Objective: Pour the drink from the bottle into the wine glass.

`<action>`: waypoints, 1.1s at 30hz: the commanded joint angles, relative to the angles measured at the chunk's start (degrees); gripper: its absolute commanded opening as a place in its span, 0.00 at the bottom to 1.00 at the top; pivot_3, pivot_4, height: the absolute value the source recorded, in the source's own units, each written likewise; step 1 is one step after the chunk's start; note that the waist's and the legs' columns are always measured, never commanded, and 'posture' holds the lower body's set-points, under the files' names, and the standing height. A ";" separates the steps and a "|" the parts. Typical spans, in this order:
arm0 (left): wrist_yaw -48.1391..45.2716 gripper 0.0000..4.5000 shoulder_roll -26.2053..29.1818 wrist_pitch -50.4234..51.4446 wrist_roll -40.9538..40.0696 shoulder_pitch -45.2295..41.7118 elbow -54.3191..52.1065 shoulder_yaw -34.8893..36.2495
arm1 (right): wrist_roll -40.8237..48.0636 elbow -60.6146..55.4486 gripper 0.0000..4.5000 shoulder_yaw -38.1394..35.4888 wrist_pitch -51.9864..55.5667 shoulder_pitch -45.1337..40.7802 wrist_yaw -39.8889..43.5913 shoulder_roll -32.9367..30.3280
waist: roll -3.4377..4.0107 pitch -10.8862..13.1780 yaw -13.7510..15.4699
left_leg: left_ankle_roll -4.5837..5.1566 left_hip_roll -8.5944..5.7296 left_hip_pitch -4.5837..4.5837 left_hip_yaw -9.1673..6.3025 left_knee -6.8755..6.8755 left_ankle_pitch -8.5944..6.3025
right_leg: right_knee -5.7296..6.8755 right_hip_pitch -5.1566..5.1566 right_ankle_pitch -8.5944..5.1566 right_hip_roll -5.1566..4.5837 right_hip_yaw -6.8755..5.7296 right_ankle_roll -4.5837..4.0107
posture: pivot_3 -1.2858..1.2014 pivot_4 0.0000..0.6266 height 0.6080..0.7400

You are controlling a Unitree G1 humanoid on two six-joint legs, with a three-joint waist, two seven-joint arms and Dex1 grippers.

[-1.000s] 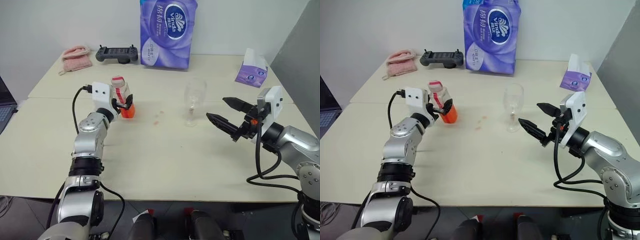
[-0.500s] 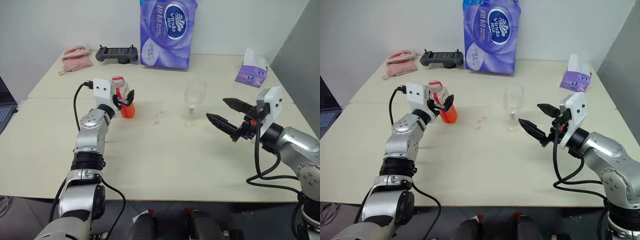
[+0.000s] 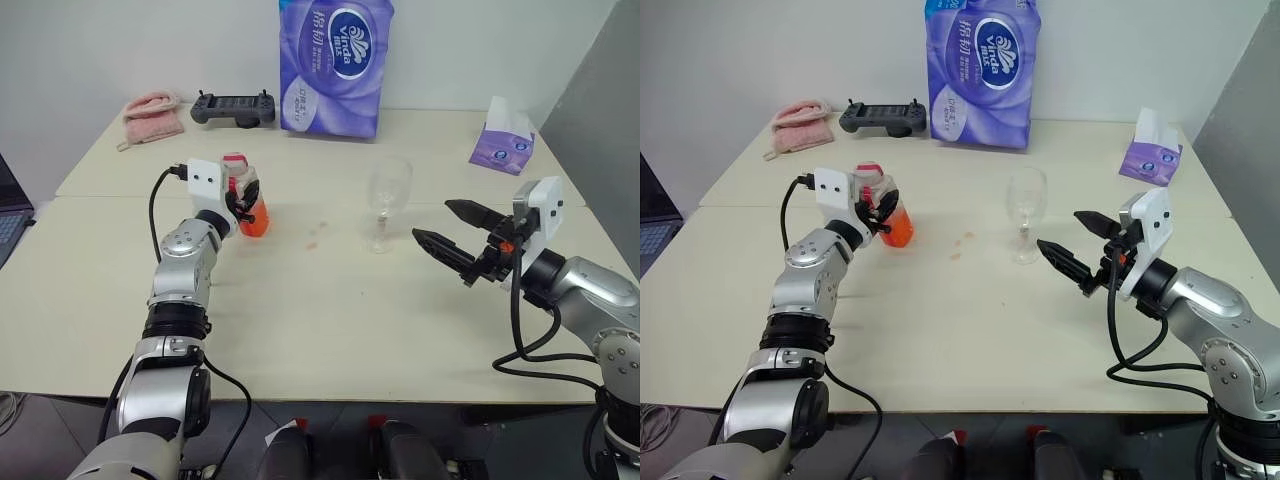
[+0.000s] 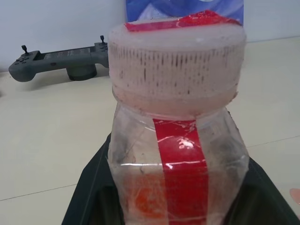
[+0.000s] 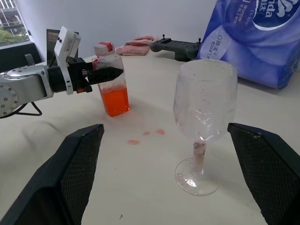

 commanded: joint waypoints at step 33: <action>-36.73 0.41 6.93 17.75 -12.08 -0.09 -32.56 -14.75 | -9.21 7.62 1.00 16.37 3.90 -25.02 -6.94 16.85 | 0.01 0.00 -0.97 | 0.07 -0.14 -1.34 -0.14 0.83 0.28 | 0.97 -1.35 0.22 0.01 0.00 -0.22 | 0.52 0.24 1.00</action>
